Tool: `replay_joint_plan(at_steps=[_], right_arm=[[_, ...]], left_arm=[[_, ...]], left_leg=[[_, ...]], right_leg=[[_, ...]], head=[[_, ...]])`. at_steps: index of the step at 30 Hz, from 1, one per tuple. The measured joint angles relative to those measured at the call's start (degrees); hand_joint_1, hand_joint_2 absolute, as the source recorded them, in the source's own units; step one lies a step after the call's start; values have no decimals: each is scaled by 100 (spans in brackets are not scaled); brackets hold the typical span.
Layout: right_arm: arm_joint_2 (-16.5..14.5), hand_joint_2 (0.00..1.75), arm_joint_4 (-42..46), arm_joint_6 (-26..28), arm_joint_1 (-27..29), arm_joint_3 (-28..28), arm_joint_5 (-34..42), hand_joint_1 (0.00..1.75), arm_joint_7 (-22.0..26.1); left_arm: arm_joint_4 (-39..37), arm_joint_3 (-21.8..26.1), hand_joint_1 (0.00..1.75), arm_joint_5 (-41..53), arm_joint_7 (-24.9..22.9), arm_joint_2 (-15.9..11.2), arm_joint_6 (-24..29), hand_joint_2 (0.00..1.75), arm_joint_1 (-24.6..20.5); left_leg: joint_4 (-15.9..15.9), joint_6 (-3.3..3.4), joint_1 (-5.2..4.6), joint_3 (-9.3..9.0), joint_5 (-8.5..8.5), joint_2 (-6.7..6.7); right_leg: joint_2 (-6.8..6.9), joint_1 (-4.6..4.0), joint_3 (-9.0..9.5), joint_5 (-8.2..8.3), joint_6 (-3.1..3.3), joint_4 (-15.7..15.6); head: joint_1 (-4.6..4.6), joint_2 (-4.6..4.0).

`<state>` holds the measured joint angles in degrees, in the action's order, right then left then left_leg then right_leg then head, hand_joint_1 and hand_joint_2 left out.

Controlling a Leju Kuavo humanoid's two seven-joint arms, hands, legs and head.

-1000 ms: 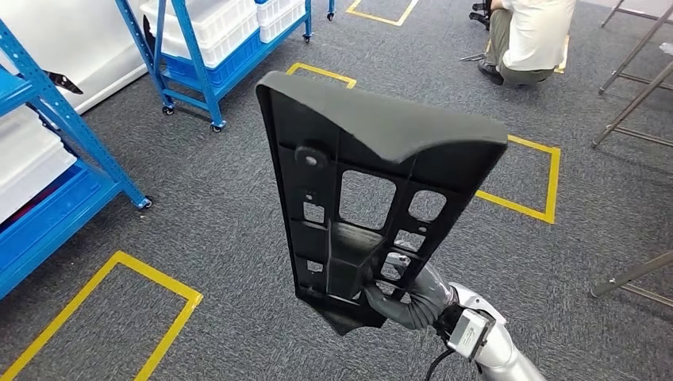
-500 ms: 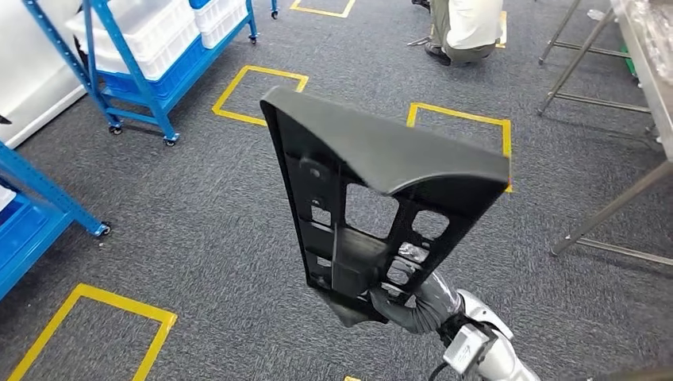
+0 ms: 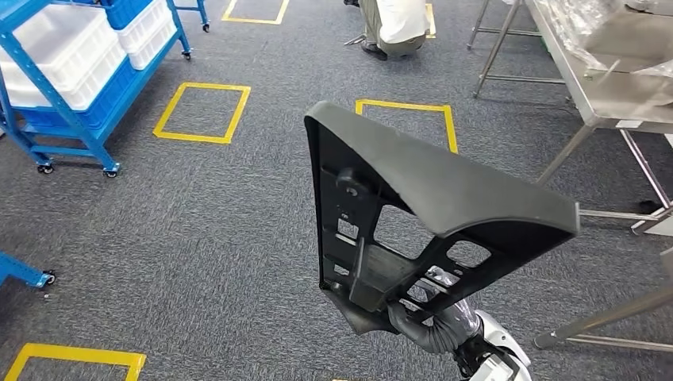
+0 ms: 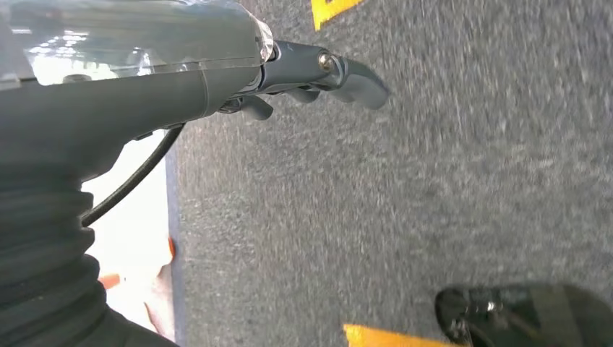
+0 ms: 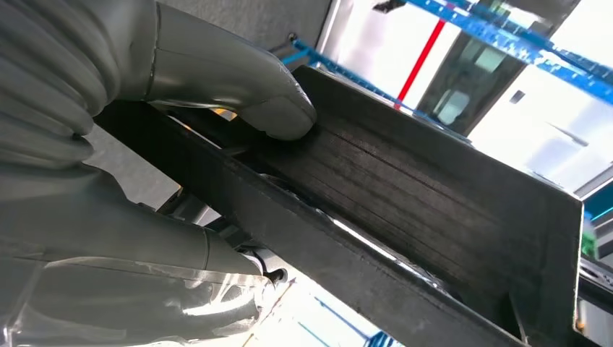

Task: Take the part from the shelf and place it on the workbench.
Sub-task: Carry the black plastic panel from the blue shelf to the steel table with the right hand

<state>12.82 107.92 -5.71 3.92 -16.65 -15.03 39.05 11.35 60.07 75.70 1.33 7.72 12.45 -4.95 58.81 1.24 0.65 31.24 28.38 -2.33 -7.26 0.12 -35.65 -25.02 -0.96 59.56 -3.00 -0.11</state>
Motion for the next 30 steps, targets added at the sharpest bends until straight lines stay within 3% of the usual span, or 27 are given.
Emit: replay_joint_plan(at_steps=[1,3,5,6,7,8,10,12,14,16,18,20,21,22,23,24,26,28,29,30], right_arm=[[-7,175,0,1,4,22,2,175,3],[-24,175,-3,2,2,50,5,175,7],[-29,175,-15,1,8,58,6,175,7],[-32,175,-25,-1,14,59,6,175,7],[-32,175,-32,-1,17,61,6,175,7],[-32,175,-37,-2,17,63,6,175,7],[-32,175,-38,-1,11,67,6,175,6],[-32,175,-37,4,2,73,8,175,10],[-32,175,-32,15,2,84,0,175,16],[-31,175,-21,54,-3,93,-33,175,24],[-22,175,-11,128,-18,94,-80,175,30],[-14,175,9,214,10,94,-143,175,27],[-14,175,31,254,47,95,-180,175,26],[-14,175,62,290,94,98,-217,175,25],[-14,175,98,316,141,104,-244,175,23],[-14,175,137,332,185,116,-266,175,24],[-14,175,204,332,242,158,-298,175,27],[-15,175,255,307,285,216,-345,175,29],[-17,175,277,290,310,244,-370,175,27],[-21,175,298,275,337,272,-393,175,24]], left_arm=[[3,-14,0,1,11,-11,2,175,-4],[7,-21,0,3,23,-30,5,175,3],[8,-22,0,3,24,-41,5,175,21],[8,-23,0,2,24,-45,5,175,27],[8,-23,0,2,24,-48,5,175,28],[8,-25,0,1,24,-49,5,175,26],[8,-26,0,2,26,-50,5,175,23],[8,-27,0,5,65,-50,21,175,23],[8,-33,0,15,132,-49,52,175,5],[8,-44,0,36,142,-49,58,175,-19],[8,-59,0,82,39,-48,14,175,-18],[8,-89,0,146,-144,-44,-61,175,9],[8,-109,0,169,-227,-44,-97,175,28],[8,-129,0,184,-285,-44,-124,175,44],[8,-145,0,183,-304,-44,-142,175,55],[8,-154,0,168,-289,-44,-148,175,62],[8,-158,0,107,-187,-45,-133,175,64],[8,-158,0,52,-67,-43,-111,175,47],[8,-158,0,37,-17,-36,-105,175,34],[8,-157,0,31,19,-26,-104,175,23]], left_leg=[[-46,37,7,-21,-32,72],[-100,76,0,-38,-64,207],[-103,73,-13,-37,-56,354],[-103,64,-15,-40,-46,430],[-102,52,-16,-48,-35,503],[-103,39,-16,-63,-21,567],[-105,-7,-26,-107,18,680],[-111,-65,-38,-144,56,784],[-128,-127,-32,-186,83,879],[-6,-178,-9,-180,189,704],[554,-195,7,67,498,391],[1317,-200,7,473,794,286],[1510,-201,6,602,799,278],[1490,-198,6,635,686,273],[1236,-187,7,556,470,250],[848,-172,10,413,221,171],[214,-140,19,156,-50,-52],[53,-98,1,81,-50,-125],[37,-65,-4,71,-62,-68],[4,-26,-7,58,-80,-3]], right_leg=[[134,1,-58,-72,-29,108],[507,16,-326,-377,-85,656],[669,59,-662,-638,-141,1331],[699,78,-732,-639,-159,1467],[723,90,-683,-534,-168,1370],[766,95,-520,-356,-164,1061],[1011,54,-90,-58,-112,260],[1150,-16,103,11,-28,-114],[1021,-40,104,11,52,-142],[891,-19,151,37,126,-214],[776,-3,195,48,190,-258],[636,-15,203,36,225,-250],[553,-23,208,29,228,-241],[462,-28,216,21,223,-228],[374,-28,228,7,211,-210],[295,-24,236,-14,195,-184],[157,-25,215,-55,145,-111],[40,-5,170,-61,75,-78],[-21,12,155,-50,36,-87],[3,19,146,-54,4,-79]], head=[[1,0],[2,0],[1,0],[1,0],[1,0],[1,0],[1,0],[1,0],[0,0],[0,0],[1,0],[1,0],[1,0],[1,0],[1,0],[1,0],[0,0],[0,0],[0,0],[1,0]])
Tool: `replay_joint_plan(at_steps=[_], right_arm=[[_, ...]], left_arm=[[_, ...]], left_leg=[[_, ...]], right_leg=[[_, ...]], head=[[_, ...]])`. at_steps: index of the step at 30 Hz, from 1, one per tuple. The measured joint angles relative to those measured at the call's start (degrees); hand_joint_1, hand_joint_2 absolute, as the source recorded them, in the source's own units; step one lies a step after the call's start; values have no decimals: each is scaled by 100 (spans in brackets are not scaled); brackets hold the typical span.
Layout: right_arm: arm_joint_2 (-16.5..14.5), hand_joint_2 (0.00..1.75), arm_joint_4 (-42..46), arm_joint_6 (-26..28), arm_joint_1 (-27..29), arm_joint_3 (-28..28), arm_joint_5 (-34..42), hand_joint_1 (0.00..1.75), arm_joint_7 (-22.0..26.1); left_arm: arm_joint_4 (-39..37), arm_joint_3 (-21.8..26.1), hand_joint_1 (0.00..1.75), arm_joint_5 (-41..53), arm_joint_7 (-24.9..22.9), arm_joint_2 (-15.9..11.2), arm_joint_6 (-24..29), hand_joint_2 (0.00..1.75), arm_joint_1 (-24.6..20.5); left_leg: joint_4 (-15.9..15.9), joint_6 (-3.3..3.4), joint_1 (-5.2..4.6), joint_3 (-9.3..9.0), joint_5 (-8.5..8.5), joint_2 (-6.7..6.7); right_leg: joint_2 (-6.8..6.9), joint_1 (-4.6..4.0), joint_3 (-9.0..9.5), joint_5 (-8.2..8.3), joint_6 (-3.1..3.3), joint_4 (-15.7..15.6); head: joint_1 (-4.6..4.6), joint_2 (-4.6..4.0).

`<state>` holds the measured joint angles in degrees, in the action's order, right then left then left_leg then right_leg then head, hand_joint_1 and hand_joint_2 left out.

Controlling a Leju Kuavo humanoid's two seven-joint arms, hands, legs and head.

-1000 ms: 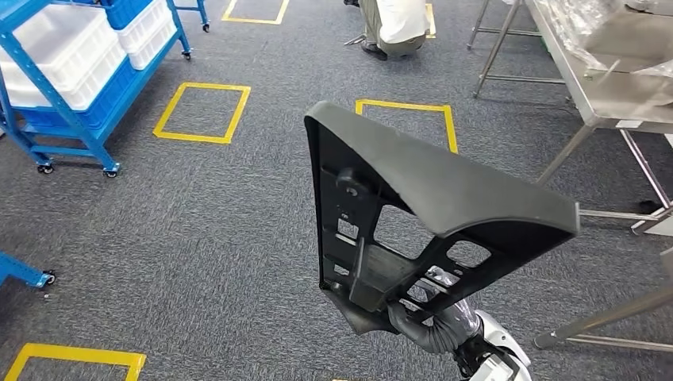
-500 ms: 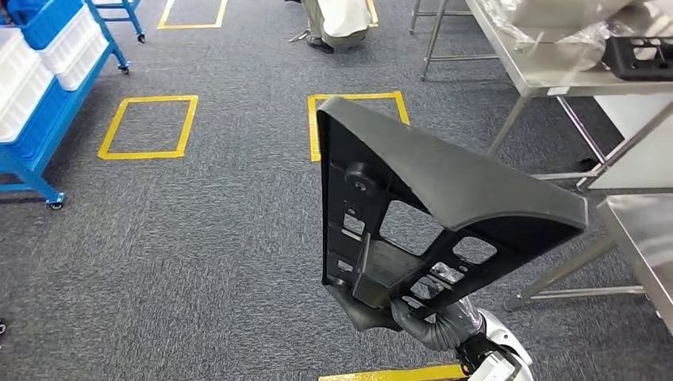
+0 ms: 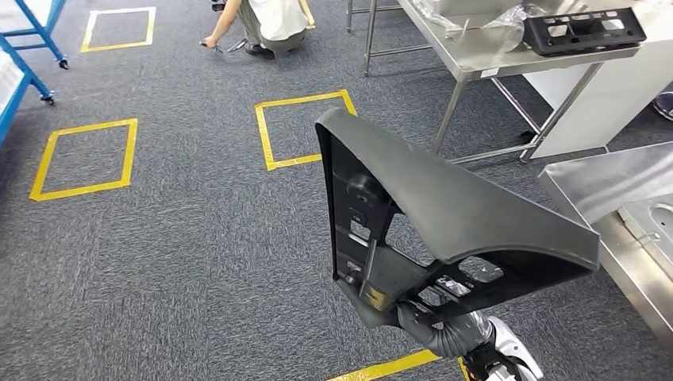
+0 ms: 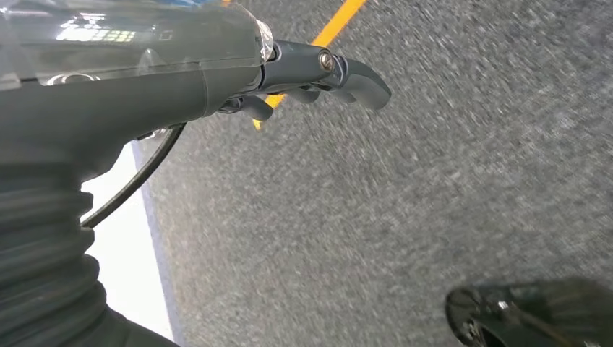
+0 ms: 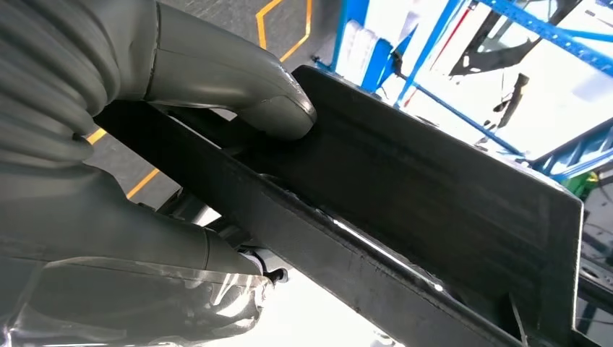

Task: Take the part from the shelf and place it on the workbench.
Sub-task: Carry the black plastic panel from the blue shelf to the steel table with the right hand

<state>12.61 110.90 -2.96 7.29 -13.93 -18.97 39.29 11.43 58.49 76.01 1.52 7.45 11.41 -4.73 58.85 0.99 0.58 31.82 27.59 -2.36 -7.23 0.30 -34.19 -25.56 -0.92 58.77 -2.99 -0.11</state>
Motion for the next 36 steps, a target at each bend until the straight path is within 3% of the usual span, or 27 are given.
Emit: replay_joint_plan(at_steps=[2,4,6,7,8,10,12,13,15,16,18,19,21,22,23,24,26,28,30,31,33,34,36], right_arm=[[-7,175,45,-22,24,57,-45,175,-14],[-14,175,87,-39,45,102,-82,175,-44],[-20,175,128,-37,126,134,-119,175,-88],[-22,175,158,-17,194,155,-142,175,-110],[-22,175,201,12,273,182,-162,175,-128],[-22,175,308,80,411,233,-180,175,-146],[-23,175,407,119,480,261,-175,175,-149],[-23,175,438,122,490,268,-169,175,-150],[-24,175,463,79,481,280,-139,175,-154],[-24,175,463,41,454,283,-115,175,-154],[-18,175,424,-51,326,264,-64,175,-152],[-13,175,384,-83,248,240,-45,175,-148],[-4,175,275,-129,138,180,-31,175,-142],[-4,175,225,-141,114,151,-27,175,-137],[-4,175,184,-151,100,127,-27,175,-133],[-4,175,151,-157,89,107,-26,175,-127],[-4,175,108,-159,64,79,-24,175,-113],[-4,175,84,-160,37,64,-21,175,-101],[-8,175,70,-162,16,59,-10,175,-83],[-10,175,63,-165,4,58,1,175,-71],[-13,175,38,-180,-58,52,21,175,-46],[-15,175,17,-189,-95,42,28,175,-39],[-18,175,-39,-214,-140,6,29,175,-32]], left_arm=[[0,1,0,11,23,24,-9,175,-7],[0,-3,0,65,-39,51,-39,175,6],[0,-13,0,154,-175,82,-96,175,26],[0,-24,0,206,-252,98,-131,175,33],[0,-43,0,258,-324,114,-173,175,37],[0,-102,0,325,-413,141,-233,175,44],[0,-144,0,334,-412,152,-238,175,50],[0,-150,0,328,-384,153,-223,175,47],[2,-152,0,296,-290,148,-174,175,21],[5,-152,0,277,-242,140,-149,175,5],[10,-148,0,228,-178,111,-108,175,-10],[11,-145,0,212,-166,95,-99,175,-8],[11,-140,0,194,-168,62,-93,175,0],[11,-139,0,192,-176,49,-93,175,9],[11,-138,0,192,-185,39,-93,175,17],[11,-137,0,192,-193,31,-95,175,24],[11,-136,0,195,-208,18,-101,175,33],[11,-136,0,191,-215,9,-109,175,31],[12,-133,0,153,-187,5,-97,175,22],[14,-131,0,120,-150,2,-81,175,17],[19,-120,0,62,-44,-1,-38,175,12],[21,-111,0,43,1,-2,-22,175,14],[22,-96,0,20,48,-2,-10,175,29]], left_leg=[[-74,71,11,-30,-39,130],[-103,103,-1,-43,-45,263],[-101,110,-11,-45,-26,410],[-99,107,-12,-51,-13,478],[-98,99,-12,-64,3,542],[-96,64,-19,-109,42,656],[-96,5,-36,-153,88,768],[-100,-27,-40,-174,108,828],[-112,-90,-30,-236,152,934],[-69,-121,-21,-253,197,871],[341,-162,-5,-100,435,568],[708,-172,-2,83,606,401],[1391,-188,1,472,829,284],[1495,-194,2,567,783,268],[1375,-195,4,558,625,255],[1065,-191,9,457,394,213],[351,-162,21,196,26,-13],[45,-107,15,81,-67,-144],[13,-35,2,67,-81,-43],[-19,6,4,52,-100,17],[-92,70,22,25,-136,149],[-106,85,17,17,-139,214],[-108,90,9,15,-126,353]], right_leg=[[265,-8,-109,-142,-51,224],[583,7,-433,-469,-94,870],[669,41,-747,-652,-135,1453],[691,54,-770,-595,-147,1479],[730,60,-674,-441,-150,1275],[974,31,-271,-86,-115,494],[1168,-34,-15,56,-40,-13],[1169,-64,2,37,-5,-64],[1006,-58,25,49,62,-101],[930,-40,59,63,95,-140],[787,-3,120,94,164,-203],[718,-9,124,94,187,-206],[563,-18,122,88,210,-189],[481,-19,123,80,208,-177],[401,-16,126,71,200,-159],[327,-11,128,57,184,-135],[203,-4,105,19,136,-67],[109,3,61,-5,73,-19],[25,16,34,3,1,-21],[80,17,17,-13,-29,3],[362,15,-145,-213,-72,331],[532,21,-303,-379,-90,646],[668,50,-658,-643,-129,1325]], head=[[1,0],[1,0],[0,0],[0,0],[0,0],[0,0],[0,0],[0,0],[0,0],[0,0],[-1,0],[-1,0],[-1,0],[-1,0],[-1,0],[-1,0],[-1,0],[-1,0],[-1,0],[-1,0],[-1,0],[0,0],[0,0]])
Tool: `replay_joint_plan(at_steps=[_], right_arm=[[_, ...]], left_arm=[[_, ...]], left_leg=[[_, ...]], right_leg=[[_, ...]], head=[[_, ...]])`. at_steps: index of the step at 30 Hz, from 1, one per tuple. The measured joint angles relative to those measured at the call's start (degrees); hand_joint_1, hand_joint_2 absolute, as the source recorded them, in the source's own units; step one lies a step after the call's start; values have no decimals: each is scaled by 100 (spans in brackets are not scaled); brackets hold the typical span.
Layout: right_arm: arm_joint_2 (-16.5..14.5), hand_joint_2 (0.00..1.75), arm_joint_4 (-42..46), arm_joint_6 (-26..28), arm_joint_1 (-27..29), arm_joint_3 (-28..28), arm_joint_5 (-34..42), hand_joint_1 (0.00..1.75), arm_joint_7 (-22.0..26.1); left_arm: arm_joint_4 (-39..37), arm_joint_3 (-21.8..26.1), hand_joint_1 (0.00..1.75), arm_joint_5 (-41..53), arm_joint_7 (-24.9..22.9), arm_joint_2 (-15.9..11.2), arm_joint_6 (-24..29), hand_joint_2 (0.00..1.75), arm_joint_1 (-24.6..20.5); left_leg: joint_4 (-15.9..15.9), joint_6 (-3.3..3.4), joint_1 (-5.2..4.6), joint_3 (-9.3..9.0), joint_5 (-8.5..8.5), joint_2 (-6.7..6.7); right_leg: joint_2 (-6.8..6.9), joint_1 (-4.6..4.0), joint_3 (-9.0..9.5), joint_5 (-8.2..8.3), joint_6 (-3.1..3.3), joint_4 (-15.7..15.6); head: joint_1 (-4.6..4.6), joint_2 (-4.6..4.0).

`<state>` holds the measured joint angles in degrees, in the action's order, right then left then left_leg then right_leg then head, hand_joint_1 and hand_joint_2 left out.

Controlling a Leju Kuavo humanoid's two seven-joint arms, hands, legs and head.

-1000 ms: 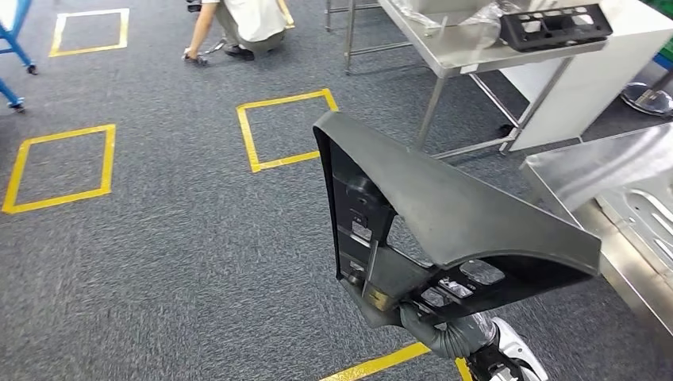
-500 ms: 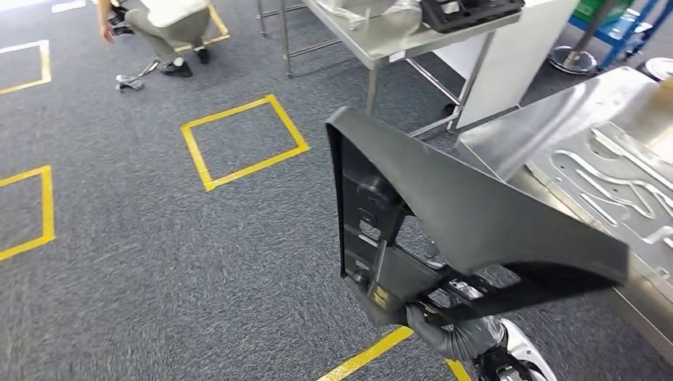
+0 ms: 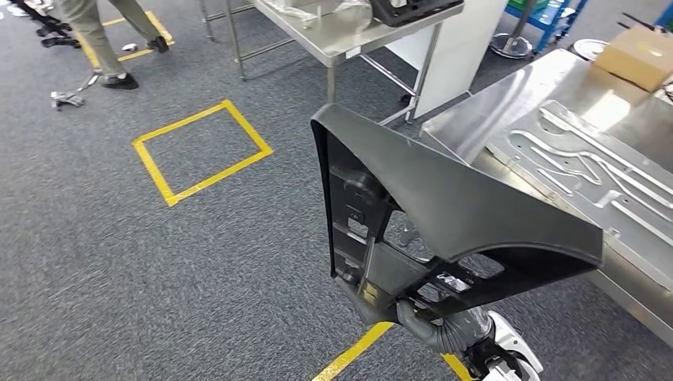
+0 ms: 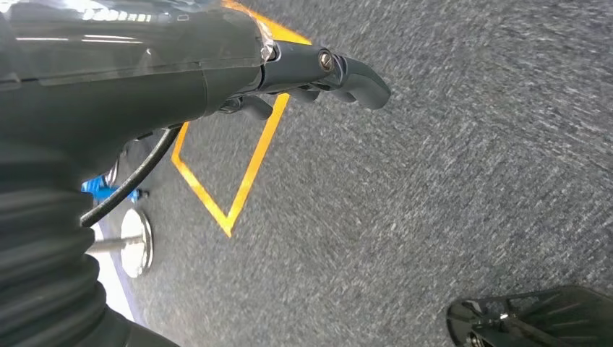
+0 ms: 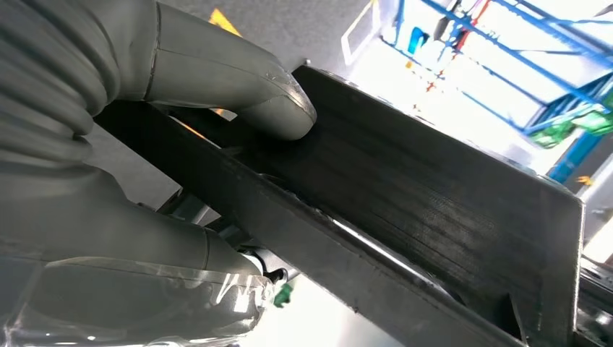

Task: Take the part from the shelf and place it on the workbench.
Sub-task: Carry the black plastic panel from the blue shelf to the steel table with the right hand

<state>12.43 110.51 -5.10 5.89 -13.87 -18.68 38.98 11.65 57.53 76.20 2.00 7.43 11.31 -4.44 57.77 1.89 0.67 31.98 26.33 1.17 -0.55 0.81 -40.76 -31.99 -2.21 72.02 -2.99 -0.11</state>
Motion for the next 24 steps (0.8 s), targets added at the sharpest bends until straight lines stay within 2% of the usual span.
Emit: replay_joint_plan(at_steps=[1,2,3,5,6,7,9,10,12,14,15,16,17,18,19,20,21,22,23,24], right_arm=[[-2,175,-33,-13,-3,-22,-3,175,0],[-2,175,-64,-23,-5,-45,-7,175,-2],[-2,175,-90,-31,-12,-66,-12,175,-7],[-2,175,-123,-37,-42,-94,-18,175,-16],[-2,175,-135,-38,-65,-103,-19,175,-21],[-2,175,-145,-40,-86,-108,-20,175,-27],[-2,175,-161,-49,-111,-114,-25,175,-50],[-2,175,-163,-52,-111,-115,-27,175,-64],[3,175,-167,-54,-130,-119,-27,175,-87],[15,175,-180,-54,-150,-129,-25,175,-101],[21,175,-192,-55,-149,-136,-25,175,-108],[22,175,-203,-56,-144,-142,-26,175,-114],[22,175,-213,-57,-140,-147,-26,175,-118],[22,175,-219,-57,-137,-151,-27,175,-121],[22,175,-220,-58,-136,-154,-27,175,-122],[22,175,-222,-57,-138,-157,-27,175,-122],[22,175,-224,-57,-140,-162,-27,175,-124],[22,175,-226,-57,-141,-169,-27,175,-125],[22,175,-228,-56,-138,-176,-27,175,-126],[22,175,-229,-56,-133,-181,-27,175,-127]], left_arm=[[0,4,0,-7,6,1,0,175,5],[0,7,0,-10,7,5,-6,175,9],[0,8,0,-11,3,14,-15,175,8],[0,10,0,-12,-6,39,-31,175,5],[0,14,0,-12,-16,50,-35,175,5],[0,19,0,-11,-31,60,-37,175,4],[0,34,0,-6,-93,81,-41,175,-1],[0,40,0,6,-130,92,-44,175,-6],[0,45,0,40,-192,107,-51,175,-2],[0,45,0,62,-227,115,-56,175,16],[0,46,0,64,-238,118,-57,175,28],[0,46,0,66,-245,120,-58,175,42],[0,47,0,67,-249,121,-60,175,56],[0,48,0,68,-250,122,-60,175,67],[0,49,0,68,-250,122,-60,175,74],[0,50,0,69,-250,122,-61,175,77],[0,51,0,69,-250,123,-61,175,76],[0,51,0,69,-250,125,-62,175,73],[0,52,0,71,-250,126,-63,175,65],[0,52,0,72,-250,129,-65,175,56]], left_leg=[[1,-4,-2,-5,12,72],[3,-12,-2,-14,26,142],[3,-24,-2,-32,41,206],[3,-67,-18,-80,79,314],[3,-98,-29,-101,99,363],[1,-131,-39,-119,118,412],[-17,-200,-44,-173,156,529],[-1,-235,-36,-201,190,518],[277,-287,-19,-117,382,289],[1000,-301,-6,245,734,5],[1380,-302,-5,454,866,-48],[1621,-300,-7,603,898,-72],[1639,-290,-8,651,804,-84],[1422,-272,-7,591,603,-105],[1034,-247,-8,447,348,-177],[630,-222,-7,295,152,-304],[320,-201,-6,172,21,-406],[142,-183,-9,102,-31,-483],[90,-163,-19,81,-20,-497],[79,-138,-29,71,-26,-439]], right_leg=[[25,15,-82,2,-14,141],[47,27,-59,105,-22,76],[90,34,86,293,-20,-217],[333,10,489,621,18,-999],[437,-17,621,695,51,-1260],[499,-44,675,703,85,-1380],[390,-65,671,688,146,-1405],[318,-53,692,693,175,-1426],[187,-22,744,705,247,-1470],[61,-19,762,701,299,-1478],[-15,-29,763,697,311,-1475],[-100,-39,767,693,318,-1470],[-191,-49,773,688,318,-1463],[-281,-55,783,682,314,-1453],[-365,-58,791,674,305,-1442],[-437,-66,789,660,286,-1422],[-505,-68,779,650,264,-1404],[-559,-63,763,642,237,-1392],[-611,-56,748,639,204,-1387],[-666,-41,738,645,169,-1397]], head=[[0,0],[0,0],[0,0],[0,0],[0,0],[0,0],[0,0],[0,0],[-1,0],[-1,0],[-1,0],[-1,0],[-1,0],[-1,0],[-1,0],[-1,0],[-1,0],[0,0],[0,0],[0,0]])
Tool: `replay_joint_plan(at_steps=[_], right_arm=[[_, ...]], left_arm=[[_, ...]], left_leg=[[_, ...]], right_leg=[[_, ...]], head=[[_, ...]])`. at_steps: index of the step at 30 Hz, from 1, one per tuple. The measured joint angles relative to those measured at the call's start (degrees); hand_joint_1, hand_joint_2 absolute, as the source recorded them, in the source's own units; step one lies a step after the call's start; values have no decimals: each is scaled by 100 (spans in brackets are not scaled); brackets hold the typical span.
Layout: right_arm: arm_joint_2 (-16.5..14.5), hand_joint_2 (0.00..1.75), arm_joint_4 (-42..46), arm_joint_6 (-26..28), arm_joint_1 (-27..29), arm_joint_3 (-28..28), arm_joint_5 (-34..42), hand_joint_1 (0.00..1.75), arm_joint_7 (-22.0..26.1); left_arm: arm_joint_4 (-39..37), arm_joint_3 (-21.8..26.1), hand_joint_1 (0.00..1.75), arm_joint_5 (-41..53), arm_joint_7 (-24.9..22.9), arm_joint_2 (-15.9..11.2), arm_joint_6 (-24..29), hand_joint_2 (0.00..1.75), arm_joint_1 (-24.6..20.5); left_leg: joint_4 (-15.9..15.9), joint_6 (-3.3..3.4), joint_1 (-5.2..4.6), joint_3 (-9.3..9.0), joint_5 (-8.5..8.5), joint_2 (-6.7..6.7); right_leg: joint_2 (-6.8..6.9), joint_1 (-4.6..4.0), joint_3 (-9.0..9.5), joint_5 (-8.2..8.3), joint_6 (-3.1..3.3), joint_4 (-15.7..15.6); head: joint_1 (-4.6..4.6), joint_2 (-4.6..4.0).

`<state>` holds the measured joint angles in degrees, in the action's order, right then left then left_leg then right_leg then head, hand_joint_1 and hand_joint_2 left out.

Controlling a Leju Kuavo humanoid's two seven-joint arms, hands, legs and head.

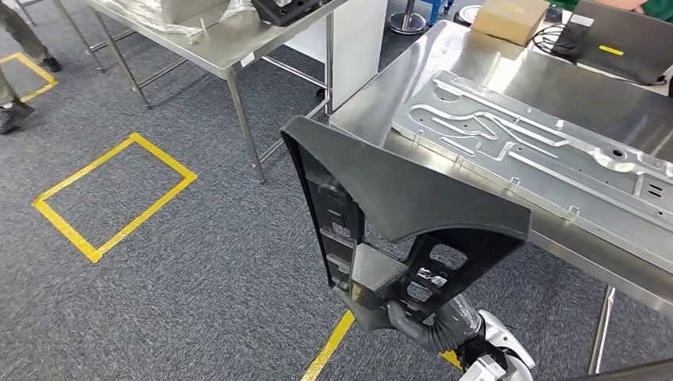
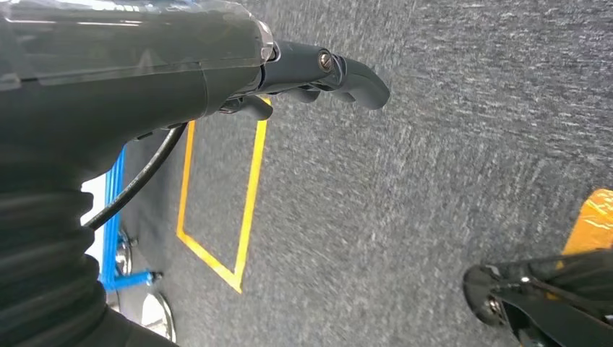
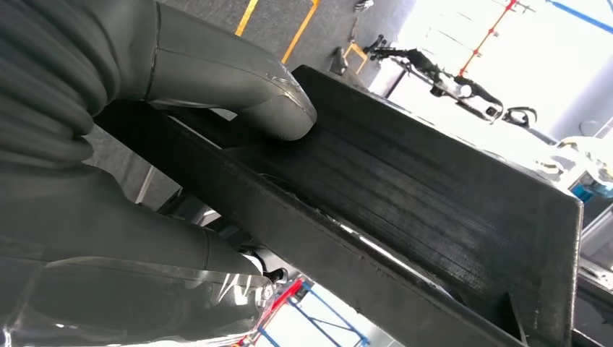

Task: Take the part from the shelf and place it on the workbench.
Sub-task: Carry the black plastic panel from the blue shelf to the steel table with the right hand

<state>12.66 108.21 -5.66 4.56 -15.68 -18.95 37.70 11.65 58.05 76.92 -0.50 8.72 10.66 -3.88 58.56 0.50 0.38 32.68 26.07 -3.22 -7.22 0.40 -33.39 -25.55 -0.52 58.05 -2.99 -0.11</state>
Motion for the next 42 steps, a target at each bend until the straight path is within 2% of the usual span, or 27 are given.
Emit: replay_joint_plan(at_steps=[1,3,5,6,8,10,11,13,14,16,17,19,21,22,23,24,25,27,29,31,32,34,36,38,39,40,42], right_arm=[[-2,175,0,1,5,-3,0,175,0],[-11,175,0,3,8,-5,2,175,1],[-21,175,-6,10,-4,-8,8,175,-4],[-26,175,-11,22,1,-9,17,175,-16],[-37,175,-19,83,85,-6,61,175,-35],[-39,175,-17,156,221,9,125,175,-3],[-39,175,-15,183,278,18,156,175,32],[-39,175,-13,225,357,33,209,175,99],[-39,175,-14,253,393,46,233,175,125],[-39,175,-10,316,483,85,285,175,158],[-38,175,-1,323,527,108,339,175,167],[-20,175,24,251,566,151,501,175,157],[-3,175,33,111,542,197,614,175,88],[-2,175,32,43,519,215,628,175,44],[-2,175,29,-23,490,229,626,175,2],[-2,175,26,-84,454,237,620,175,-26],[-2,175,22,-140,413,238,610,175,-43],[-2,175,2,-242,307,238,586,175,-65],[-2,175,-40,-317,191,238,564,175,-94],[-4,175,-91,-350,112,239,555,175,-117],[-5,175,-114,-359,90,242,555,175,-119],[-8,175,-156,-374,25,251,554,175,-117],[-15,175,-198,-386,-32,258,553,175,-117],[-23,175,-237,-396,-45,259,553,175,-118],[-24,175,-252,-399,-45,259,553,175,-118],[-24,175,-263,-402,-47,259,553,175,-118],[-25,175,-274,-406,-60,259,552,175,-116]], left_arm=[[0,1,0,1,0,5,-3,175,-7],[0,2,0,1,1,14,-9,175,-14],[0,3,0,15,-4,18,-22,175,-11],[0,2,0,34,-21,20,-33,175,-5],[0,2,0,96,-89,20,-59,175,13],[0,-3,0,158,-167,19,-74,175,21],[0,-6,0,186,-190,16,-78,175,24],[0,-15,0,237,-188,-4,-74,175,28],[0,-30,0,275,-157,-24,-70,175,27],[1,-93,0,375,-54,-76,-65,175,8],[2,-135,0,432,13,-104,-61,175,-9],[4,-221,0,525,115,-151,-55,175,-42],[4,-286,0,573,151,-182,-53,175,-64],[4,-305,0,580,149,-193,-56,175,-71],[4,-323,0,575,140,-202,-60,175,-74],[4,-335,0,557,125,-207,-65,175,-75],[4,-344,0,529,105,-213,-68,175,-74],[5,-350,0,461,48,-229,-68,175,-72],[5,-350,0,409,-22,-242,-65,175,-69],[4,-349,0,376,-80,-233,-63,175,-75],[5,-348,0,363,-101,-222,-62,175,-78],[6,-345,0,345,-118,-196,-57,175,-77],[7,-342,0,340,-121,-181,-52,175,-60],[7,-340,0,339,-122,-170,-53,175,-41],[7,-339,0,338,-122,-163,-54,175,-38],[7,-338,0,338,-122,-154,-55,175,-39],[7,-336,0,327,-123,-140,-58,175,-43]], left_leg=[[-30,34,8,-16,-12,59],[-106,93,28,-63,-42,186],[-144,122,29,-93,-43,314],[-143,127,25,-99,-30,383],[-140,123,21,-121,3,522],[-139,102,22,-171,45,648],[-139,81,16,-205,70,706],[-129,18,-17,-260,130,824],[-127,-17,-32,-282,157,888],[-123,-91,-31,-323,209,990],[-79,-129,-19,-330,257,931],[337,-187,8,-171,515,647],[1123,-207,14,209,875,419],[1441,-208,14,384,965,387],[1573,-199,13,479,935,373],[1482,-179,10,473,793,362],[1180,-145,3,368,563,326],[375,-44,-11,63,145,96],[-43,15,-33,-92,16,-65],[-103,37,-41,-126,11,14],[-143,62,-29,-147,-12,72],[-224,106,11,-181,-62,196],[-243,120,11,-186,-61,330],[-235,102,17,-190,-36,473],[-224,86,25,-197,-18,543],[-206,62,37,-208,6,609],[-152,-11,38,-236,82,720]], right_leg=[[-30,8,-2,-1,-32,0],[154,-1,-88,-122,-93,186],[497,4,-392,-439,-145,795],[598,19,-588,-587,-167,1161],[696,46,-787,-621,-193,1509],[815,54,-556,-278,-189,1026],[973,40,-356,-108,-170,624],[1186,-14,-93,68,-89,82],[1207,-41,-63,62,-45,1],[1044,-47,-65,60,34,-8],[971,-35,-56,61,68,-18],[837,-7,-34,69,143,-39],[696,-18,-34,65,190,-37],[613,-26,-32,64,198,-35],[524,-35,-26,64,201,-32],[434,-44,-16,64,202,-29],[348,-54,-1,63,201,-26],[206,-62,13,59,189,-14],[86,-42,-11,62,138,-4],[-18,-27,-40,77,60,-10],[28,-28,-57,61,32,14],[301,-33,-215,-134,-13,324],[592,15,-575,-485,-66,1027],[687,75,-850,-618,-131,1536],[719,102,-838,-525,-161,1496],[775,126,-707,-341,-187,1228],[1019,132,-316,-7,-208,464]], head=[[-1,0],[0,0],[1,0],[0,0],[0,0],[0,0],[0,0],[0,0],[0,0],[0,0],[0,0],[0,0],[0,0],[0,0],[0,0],[0,0],[0,0],[0,0],[0,0],[0,0],[0,0],[1,0],[1,0],[1,0],[1,0],[1,0],[1,0]])
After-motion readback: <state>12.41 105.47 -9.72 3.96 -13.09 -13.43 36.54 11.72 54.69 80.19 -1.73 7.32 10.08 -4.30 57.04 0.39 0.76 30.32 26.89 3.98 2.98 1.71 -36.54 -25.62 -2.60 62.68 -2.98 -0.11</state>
